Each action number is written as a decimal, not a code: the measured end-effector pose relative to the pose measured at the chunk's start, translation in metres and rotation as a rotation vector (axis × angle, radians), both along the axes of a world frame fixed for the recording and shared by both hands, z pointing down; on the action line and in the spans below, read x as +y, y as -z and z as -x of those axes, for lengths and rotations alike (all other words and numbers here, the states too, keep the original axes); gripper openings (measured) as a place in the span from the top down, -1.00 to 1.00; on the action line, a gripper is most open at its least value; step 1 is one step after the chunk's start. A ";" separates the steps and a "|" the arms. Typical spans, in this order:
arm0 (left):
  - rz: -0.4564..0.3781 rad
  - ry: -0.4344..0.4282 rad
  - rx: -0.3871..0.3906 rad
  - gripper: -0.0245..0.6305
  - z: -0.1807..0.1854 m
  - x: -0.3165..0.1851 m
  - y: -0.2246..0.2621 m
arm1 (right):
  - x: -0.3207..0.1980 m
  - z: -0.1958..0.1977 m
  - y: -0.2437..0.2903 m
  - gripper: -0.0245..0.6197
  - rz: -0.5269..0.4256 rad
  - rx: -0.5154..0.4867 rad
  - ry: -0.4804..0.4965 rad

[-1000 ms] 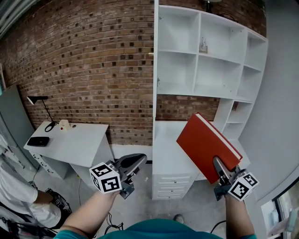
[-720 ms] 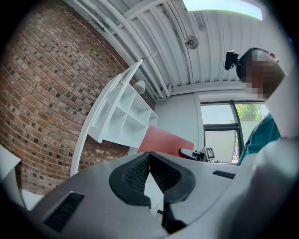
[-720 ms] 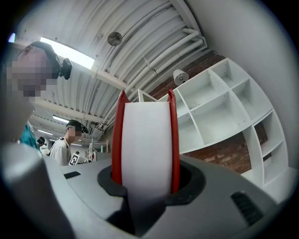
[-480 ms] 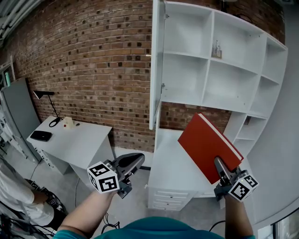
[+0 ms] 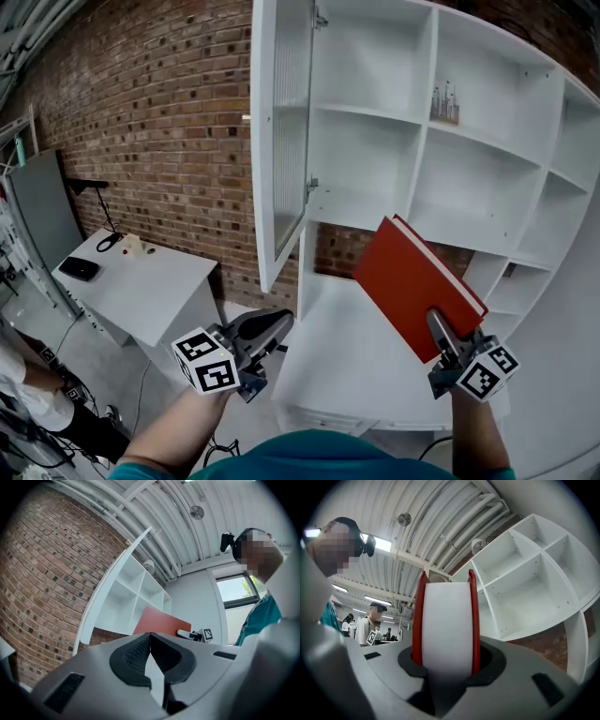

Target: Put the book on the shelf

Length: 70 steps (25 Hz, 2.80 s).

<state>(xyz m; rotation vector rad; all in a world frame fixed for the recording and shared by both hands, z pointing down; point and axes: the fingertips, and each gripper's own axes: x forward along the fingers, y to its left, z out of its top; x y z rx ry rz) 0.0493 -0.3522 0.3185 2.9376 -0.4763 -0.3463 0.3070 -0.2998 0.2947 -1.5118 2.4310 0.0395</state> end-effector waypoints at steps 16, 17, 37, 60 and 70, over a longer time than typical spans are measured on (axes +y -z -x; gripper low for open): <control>-0.009 -0.136 -0.057 0.87 -0.026 -0.033 -0.001 | -0.068 0.009 0.021 0.40 -0.065 0.245 -0.174; -0.012 -0.138 -0.055 0.87 -0.025 -0.034 0.001 | -0.070 0.010 0.022 0.40 -0.067 0.260 -0.182; -0.008 0.000 -0.031 0.87 -0.016 -0.033 0.015 | -0.126 0.024 0.049 0.40 -0.130 0.634 -0.211; -0.021 0.075 -0.039 0.87 0.007 -0.025 0.022 | -0.210 0.053 0.023 0.40 -0.107 1.161 -0.330; -0.021 0.109 -0.040 0.87 0.020 -0.026 0.022 | -0.245 0.055 0.011 0.40 -0.094 1.331 -0.366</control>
